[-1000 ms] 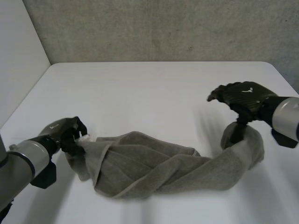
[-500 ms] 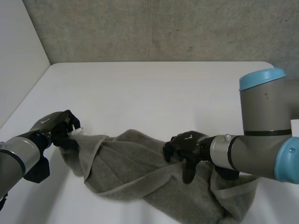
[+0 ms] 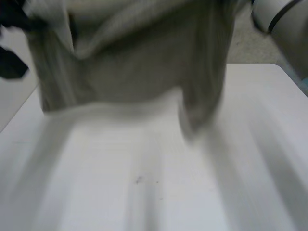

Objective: Fold the towel.

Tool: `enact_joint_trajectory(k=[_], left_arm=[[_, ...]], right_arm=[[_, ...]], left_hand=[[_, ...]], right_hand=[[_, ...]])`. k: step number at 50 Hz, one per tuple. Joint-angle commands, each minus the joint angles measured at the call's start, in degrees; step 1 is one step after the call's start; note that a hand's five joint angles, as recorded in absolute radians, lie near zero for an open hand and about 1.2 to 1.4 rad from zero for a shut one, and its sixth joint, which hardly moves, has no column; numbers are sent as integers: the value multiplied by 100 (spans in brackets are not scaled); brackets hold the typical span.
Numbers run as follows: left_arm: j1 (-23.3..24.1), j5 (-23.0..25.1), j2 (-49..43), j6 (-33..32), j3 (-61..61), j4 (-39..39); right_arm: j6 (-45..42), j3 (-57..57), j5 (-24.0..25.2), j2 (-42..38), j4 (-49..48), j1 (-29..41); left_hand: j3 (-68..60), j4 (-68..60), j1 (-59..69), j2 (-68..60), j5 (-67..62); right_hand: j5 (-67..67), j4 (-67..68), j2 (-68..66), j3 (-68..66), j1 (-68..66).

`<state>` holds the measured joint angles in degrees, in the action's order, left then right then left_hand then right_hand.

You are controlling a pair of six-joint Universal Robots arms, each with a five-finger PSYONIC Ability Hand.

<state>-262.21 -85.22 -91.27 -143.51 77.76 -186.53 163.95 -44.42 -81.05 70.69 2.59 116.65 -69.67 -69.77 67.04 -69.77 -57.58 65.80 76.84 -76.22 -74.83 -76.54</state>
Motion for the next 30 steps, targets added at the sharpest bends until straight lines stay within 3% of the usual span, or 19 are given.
enact_joint_trajectory(k=[1,5,11,18,24,26,28,29,30], left_arm=[[-23,-522,30,693,195,-806],[-23,-382,-92,632,1150,-947],[-41,163,-873,176,2433,-1175],[-357,331,-1411,-678,3289,-1483],[-717,357,-1367,-1555,3456,-1395],[-753,357,-1314,-1724,3465,-1395],[-823,366,-1096,-1995,3465,-1404],[-823,366,-1095,-1997,3465,-1404],[-849,375,-964,-2092,3465,-1413]], right_arm=[[-117,-1262,107,296,83,50],[-948,-2681,431,200,671,77],[-2076,-4283,529,-493,542,165],[-2121,-4857,485,-1013,233,112],[-2077,-5076,546,-663,207,7],[-2068,-5129,546,-514,180,-20],[-2051,-5182,546,-389,154,-73],[-1999,-5226,546,-311,75,-125],[-1902,-5261,546,-249,-4,-169]], left_hand=[[-1033,-1023,1296,-1023,-1242],[-1033,-1023,1296,-1023,-1242],[-1033,-1023,1296,-1023,-1242],[-1033,-1023,1296,-1023,-1242],[-1033,-1023,1296,-1023,-1242],[-614,-605,878,-604,-823],[1577,1586,-1313,1587,1368],[1589,1598,-1325,1599,1380],[3071,3081,-2808,3081,2862]], right_hand=[[420,316,-378,-517,-346],[420,316,-378,-517,-346],[420,316,-378,-517,-346],[420,316,-378,-517,-346],[420,316,-378,-517,-346],[420,316,-378,-517,-346],[420,316,-378,-517,-346],[420,316,-378,-517,-346],[420,316,-378,-517,-346]])
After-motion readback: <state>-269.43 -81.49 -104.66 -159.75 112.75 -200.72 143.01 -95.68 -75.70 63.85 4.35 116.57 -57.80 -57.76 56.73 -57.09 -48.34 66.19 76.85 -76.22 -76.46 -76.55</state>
